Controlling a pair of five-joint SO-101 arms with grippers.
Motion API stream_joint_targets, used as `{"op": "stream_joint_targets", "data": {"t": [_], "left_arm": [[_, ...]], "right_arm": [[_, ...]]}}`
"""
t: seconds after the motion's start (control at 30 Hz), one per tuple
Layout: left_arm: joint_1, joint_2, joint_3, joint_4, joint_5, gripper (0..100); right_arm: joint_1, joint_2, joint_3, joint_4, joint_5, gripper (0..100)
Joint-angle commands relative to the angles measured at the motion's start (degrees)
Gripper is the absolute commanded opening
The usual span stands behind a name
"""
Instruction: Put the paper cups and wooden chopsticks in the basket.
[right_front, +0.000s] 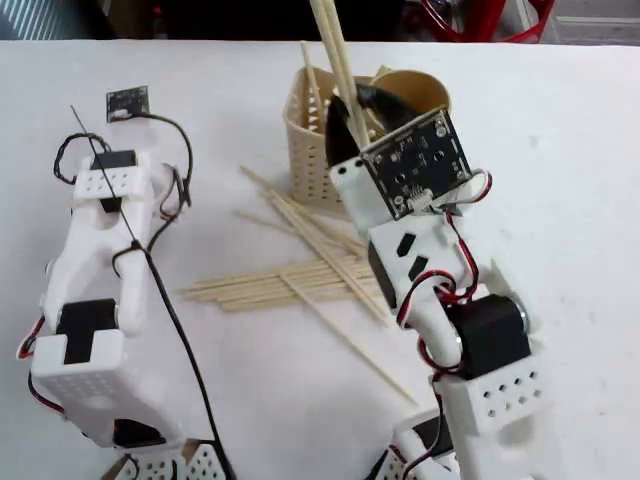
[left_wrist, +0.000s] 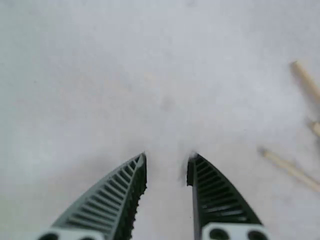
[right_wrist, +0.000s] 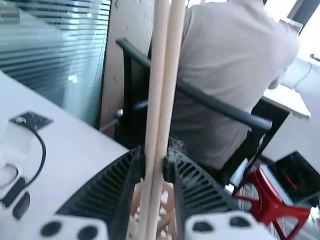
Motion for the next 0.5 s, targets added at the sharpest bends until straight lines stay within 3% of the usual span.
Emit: {"op": "stream_joint_targets", "data": {"t": [0.0,0.23,0.47], "left_arm": [[0.75,-0.4,-0.26,-0.88,0.18,15],[0.84,-0.4,-0.44,-0.97,0.18,15],[0.84,-0.4,-0.53,-0.97,0.18,15]], "right_arm": [[-1.54,4.53,-2.46,-9.54,-0.35,1.7],[-1.1,16.13,-2.55,-25.19,-0.18,1.7],[-0.22,21.67,-2.55,-29.05,-0.26,1.7]]}}
